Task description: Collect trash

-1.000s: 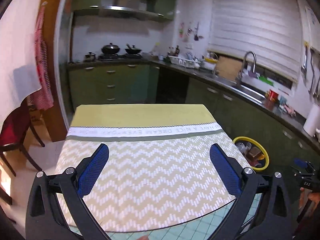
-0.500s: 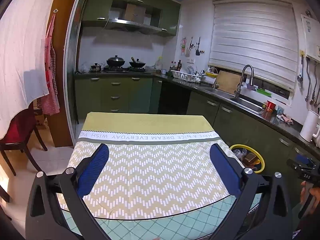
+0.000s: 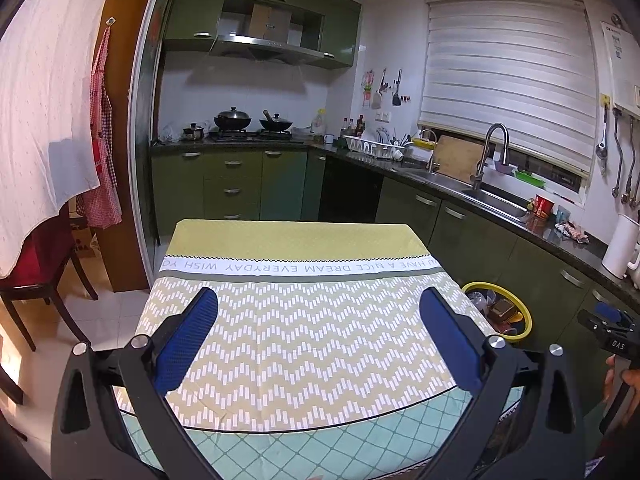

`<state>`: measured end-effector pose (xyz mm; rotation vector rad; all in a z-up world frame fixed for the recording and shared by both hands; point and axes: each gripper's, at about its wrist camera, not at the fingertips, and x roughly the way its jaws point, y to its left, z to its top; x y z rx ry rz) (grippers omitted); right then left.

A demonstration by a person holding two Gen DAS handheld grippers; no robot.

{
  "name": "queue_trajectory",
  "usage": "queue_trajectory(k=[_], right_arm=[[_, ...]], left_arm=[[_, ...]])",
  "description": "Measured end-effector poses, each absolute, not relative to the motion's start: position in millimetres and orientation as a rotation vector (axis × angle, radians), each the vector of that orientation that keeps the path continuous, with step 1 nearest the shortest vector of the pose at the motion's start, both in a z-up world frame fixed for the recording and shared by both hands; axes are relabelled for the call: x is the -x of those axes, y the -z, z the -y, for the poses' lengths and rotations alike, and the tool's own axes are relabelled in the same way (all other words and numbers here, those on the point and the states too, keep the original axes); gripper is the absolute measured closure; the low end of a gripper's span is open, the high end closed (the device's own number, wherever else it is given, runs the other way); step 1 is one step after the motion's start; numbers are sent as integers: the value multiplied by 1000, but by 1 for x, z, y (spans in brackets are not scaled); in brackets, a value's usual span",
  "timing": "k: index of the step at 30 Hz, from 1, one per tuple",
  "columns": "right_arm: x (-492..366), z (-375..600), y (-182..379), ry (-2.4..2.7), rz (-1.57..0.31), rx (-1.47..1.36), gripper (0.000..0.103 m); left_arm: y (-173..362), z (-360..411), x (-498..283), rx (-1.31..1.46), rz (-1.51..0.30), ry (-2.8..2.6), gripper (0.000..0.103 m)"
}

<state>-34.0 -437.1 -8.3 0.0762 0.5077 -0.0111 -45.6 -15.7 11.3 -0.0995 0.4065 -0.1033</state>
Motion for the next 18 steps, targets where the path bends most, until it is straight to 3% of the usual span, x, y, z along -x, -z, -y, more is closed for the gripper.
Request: queue_trajectory(k=[18], right_arm=[[29,435,10,9,-514,-79,5]], left_arm=[[-4,19,42,89,-435,112,7]])
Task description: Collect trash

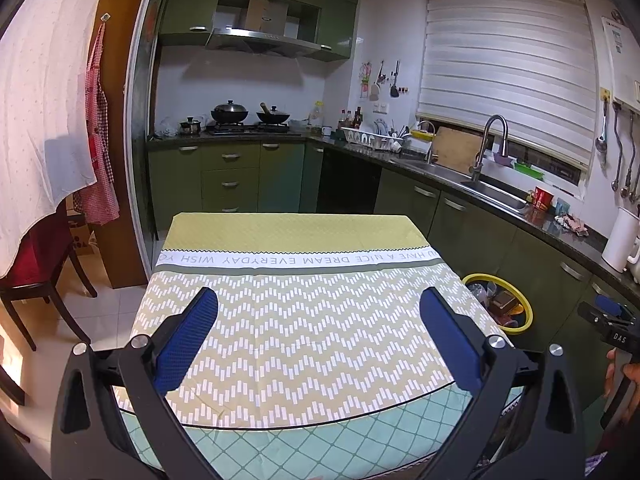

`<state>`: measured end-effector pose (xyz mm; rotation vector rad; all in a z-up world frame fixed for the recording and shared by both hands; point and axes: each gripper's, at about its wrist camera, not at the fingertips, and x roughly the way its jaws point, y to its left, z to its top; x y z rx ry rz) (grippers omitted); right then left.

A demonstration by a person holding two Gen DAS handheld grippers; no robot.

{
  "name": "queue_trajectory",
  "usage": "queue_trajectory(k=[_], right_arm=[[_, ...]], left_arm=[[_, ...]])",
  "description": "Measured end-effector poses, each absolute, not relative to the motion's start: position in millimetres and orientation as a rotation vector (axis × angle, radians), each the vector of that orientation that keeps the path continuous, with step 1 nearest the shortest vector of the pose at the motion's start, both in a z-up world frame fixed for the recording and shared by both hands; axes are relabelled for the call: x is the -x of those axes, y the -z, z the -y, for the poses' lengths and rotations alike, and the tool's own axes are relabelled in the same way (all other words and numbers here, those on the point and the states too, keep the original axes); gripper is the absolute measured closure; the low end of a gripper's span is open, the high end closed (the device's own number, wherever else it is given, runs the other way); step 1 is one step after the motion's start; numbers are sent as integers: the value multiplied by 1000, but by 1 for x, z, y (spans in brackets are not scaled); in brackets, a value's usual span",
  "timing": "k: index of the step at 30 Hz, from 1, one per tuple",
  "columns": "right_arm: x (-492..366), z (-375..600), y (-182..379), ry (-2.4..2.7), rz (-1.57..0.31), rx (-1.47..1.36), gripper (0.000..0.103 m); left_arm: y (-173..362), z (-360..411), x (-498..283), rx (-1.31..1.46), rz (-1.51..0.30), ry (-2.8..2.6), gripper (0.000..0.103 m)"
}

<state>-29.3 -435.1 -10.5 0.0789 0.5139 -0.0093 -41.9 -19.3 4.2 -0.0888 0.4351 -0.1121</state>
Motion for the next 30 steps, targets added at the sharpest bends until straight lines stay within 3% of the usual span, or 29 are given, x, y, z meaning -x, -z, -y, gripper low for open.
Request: queue_trajectory(k=[30], right_arm=[[28,435,14,7,-516,-87,5]], left_arm=[[-2,26,40,73,-457,129,7]])
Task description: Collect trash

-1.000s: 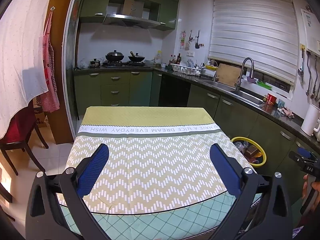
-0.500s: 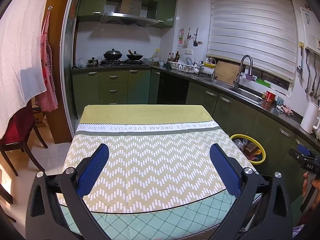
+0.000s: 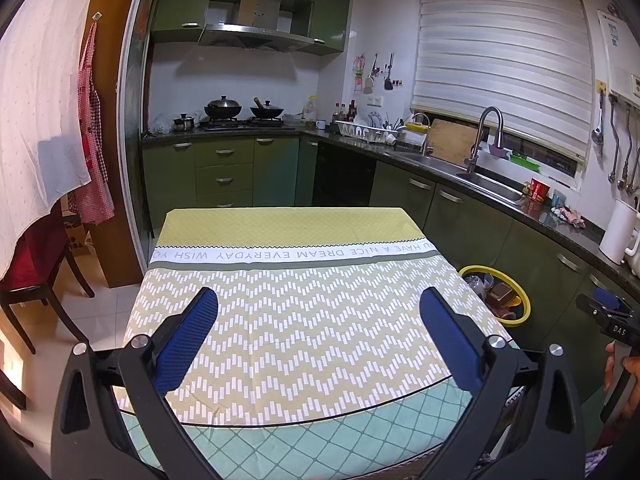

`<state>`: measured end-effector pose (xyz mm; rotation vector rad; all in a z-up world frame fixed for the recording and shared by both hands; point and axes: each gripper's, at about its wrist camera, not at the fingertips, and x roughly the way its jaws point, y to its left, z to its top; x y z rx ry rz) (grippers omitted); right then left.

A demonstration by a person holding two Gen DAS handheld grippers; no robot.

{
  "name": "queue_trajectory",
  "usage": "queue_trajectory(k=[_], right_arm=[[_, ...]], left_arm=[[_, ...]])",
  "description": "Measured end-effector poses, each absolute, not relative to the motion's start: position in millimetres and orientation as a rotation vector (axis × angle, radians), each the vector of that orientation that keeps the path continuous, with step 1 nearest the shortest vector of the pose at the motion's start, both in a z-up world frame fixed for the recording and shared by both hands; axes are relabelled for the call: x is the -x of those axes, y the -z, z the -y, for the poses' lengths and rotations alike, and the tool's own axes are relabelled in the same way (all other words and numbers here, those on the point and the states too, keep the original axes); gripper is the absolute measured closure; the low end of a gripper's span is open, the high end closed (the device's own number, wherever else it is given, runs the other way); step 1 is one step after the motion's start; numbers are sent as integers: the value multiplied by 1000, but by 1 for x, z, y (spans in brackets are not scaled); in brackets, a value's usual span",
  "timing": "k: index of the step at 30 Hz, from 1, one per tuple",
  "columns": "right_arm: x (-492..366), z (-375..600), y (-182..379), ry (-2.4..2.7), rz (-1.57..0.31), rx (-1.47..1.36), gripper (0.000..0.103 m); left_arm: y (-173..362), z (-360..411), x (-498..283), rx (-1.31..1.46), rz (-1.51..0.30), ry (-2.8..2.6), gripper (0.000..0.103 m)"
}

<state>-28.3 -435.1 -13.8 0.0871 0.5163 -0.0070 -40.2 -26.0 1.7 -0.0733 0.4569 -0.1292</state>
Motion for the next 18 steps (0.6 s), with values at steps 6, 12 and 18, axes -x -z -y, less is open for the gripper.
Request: queue_trajectory(k=[6,12,18], right_arm=[[28,434,14,7,-516,-88,5],[28,434,15,5,-518,-86,5],[26,431,20,3,-523,-84,5]], left_arm=[[-2,28,40,69,-459,133,7],[-2,29,40,71,-460,142,7],[2,29,37,66,-466,146,7]])
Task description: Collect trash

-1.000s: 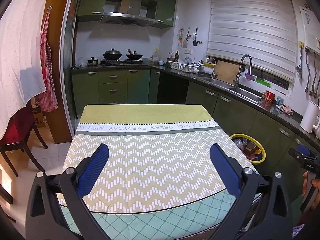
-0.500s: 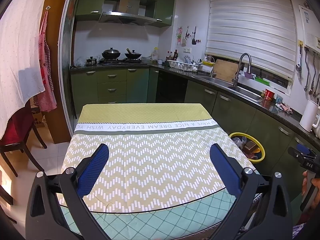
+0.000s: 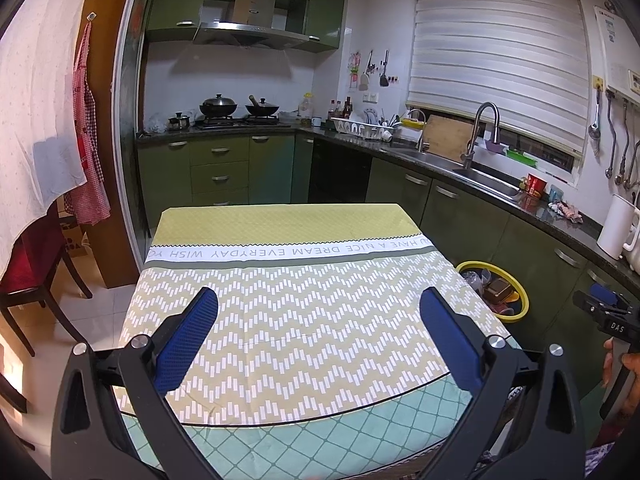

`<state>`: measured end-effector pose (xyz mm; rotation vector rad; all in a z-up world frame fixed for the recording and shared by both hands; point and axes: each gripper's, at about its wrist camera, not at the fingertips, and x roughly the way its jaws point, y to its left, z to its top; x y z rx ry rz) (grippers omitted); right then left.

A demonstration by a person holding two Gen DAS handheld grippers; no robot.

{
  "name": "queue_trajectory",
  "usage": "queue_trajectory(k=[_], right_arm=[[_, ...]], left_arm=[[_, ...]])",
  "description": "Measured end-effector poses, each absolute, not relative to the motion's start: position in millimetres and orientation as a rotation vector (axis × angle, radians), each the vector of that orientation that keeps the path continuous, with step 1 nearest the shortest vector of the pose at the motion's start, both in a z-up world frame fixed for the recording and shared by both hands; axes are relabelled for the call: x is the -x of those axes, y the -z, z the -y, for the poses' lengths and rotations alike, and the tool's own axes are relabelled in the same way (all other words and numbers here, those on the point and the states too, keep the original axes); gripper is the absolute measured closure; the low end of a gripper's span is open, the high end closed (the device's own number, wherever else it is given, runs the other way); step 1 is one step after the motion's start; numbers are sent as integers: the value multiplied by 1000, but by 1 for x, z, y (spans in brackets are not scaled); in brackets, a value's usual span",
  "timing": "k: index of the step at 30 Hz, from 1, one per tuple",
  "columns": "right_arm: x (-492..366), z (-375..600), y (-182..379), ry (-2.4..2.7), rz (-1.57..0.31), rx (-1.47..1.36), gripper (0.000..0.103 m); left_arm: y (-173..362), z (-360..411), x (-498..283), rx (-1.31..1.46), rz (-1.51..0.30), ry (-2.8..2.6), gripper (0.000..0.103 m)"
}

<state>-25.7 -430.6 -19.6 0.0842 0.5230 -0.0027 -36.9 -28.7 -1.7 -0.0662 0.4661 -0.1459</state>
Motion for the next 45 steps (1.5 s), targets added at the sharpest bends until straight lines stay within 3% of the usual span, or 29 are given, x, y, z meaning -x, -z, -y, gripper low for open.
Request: queue_trajectory(k=[38,45], right_arm=[[23,430,24,1,-535,-90,5],[22,429,26,-6,-543,-89,5]], left_arm=[[-1,14,36,130,-410,126,7],[5,24,22,63,-502,103,7]])
